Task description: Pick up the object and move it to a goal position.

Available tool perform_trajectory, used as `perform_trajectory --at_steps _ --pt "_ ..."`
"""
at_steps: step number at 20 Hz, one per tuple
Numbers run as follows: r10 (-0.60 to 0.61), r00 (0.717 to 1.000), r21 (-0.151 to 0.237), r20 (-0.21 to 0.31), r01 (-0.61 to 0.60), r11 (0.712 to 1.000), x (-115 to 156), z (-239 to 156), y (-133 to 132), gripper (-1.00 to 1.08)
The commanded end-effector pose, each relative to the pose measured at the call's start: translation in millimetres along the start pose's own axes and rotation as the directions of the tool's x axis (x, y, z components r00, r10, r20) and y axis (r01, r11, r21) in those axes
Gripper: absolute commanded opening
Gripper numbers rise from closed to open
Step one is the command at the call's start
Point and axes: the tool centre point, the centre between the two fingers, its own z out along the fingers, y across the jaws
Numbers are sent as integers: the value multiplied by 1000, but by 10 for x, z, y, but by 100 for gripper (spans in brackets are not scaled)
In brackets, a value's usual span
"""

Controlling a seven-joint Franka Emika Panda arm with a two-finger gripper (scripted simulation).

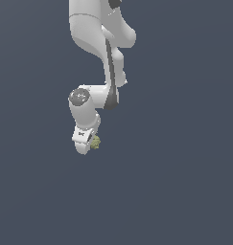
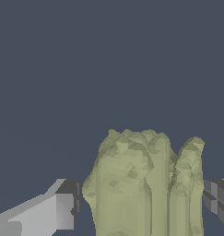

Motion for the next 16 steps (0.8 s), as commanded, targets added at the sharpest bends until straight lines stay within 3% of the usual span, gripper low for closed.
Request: perform_trajectory --at_steps 1,9,16 --pt "1 1000 0 0 -1 1000 -108 -16 -152 -100" --pt "1 1000 3 0 -1 1000 -374 -49 -518 -100" --pt "0 1000 3 0 0 1000 -485 -66 -663 -100"
